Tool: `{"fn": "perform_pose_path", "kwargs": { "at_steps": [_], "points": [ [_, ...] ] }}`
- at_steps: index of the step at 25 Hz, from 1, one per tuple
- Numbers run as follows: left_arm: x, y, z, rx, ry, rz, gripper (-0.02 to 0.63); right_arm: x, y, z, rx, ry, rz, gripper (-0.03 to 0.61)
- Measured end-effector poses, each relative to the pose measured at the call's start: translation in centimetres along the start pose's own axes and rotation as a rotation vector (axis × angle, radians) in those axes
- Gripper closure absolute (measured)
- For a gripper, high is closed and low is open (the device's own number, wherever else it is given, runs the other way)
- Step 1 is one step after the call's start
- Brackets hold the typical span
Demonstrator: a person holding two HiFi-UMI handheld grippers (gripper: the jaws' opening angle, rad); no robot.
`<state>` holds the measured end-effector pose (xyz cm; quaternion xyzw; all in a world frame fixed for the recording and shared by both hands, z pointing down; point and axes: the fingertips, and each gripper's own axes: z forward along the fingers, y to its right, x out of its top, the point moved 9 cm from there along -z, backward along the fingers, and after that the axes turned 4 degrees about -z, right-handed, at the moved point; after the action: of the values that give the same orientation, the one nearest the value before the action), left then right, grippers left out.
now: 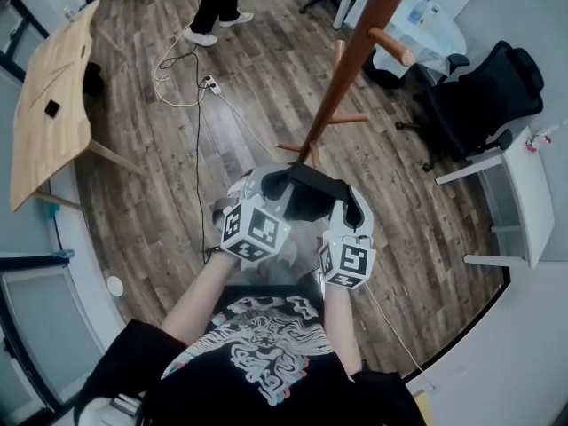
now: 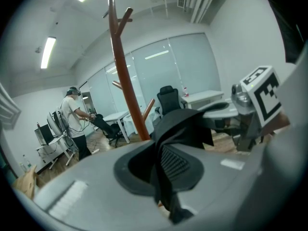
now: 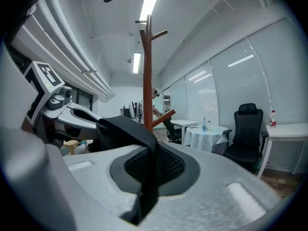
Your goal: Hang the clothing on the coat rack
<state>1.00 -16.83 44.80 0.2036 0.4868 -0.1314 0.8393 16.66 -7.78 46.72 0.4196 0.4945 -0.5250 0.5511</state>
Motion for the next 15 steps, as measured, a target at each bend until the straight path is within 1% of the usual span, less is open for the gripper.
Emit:
{"fn": "perform_pose_path", "kwargs": {
  "at_steps": [5,15],
  "points": [
    [0.3,-0.1,0.8,0.003,-0.011,-0.003,0.604,-0.2,0.7,0.7,0.004,0.0,0.013,0.565],
    [1.7,-1.0,2.4,0.038,-0.018,-0.003,0.604,0.4,2.2,3.1,0.033,0.025,0.013,0.565]
  ]
}}
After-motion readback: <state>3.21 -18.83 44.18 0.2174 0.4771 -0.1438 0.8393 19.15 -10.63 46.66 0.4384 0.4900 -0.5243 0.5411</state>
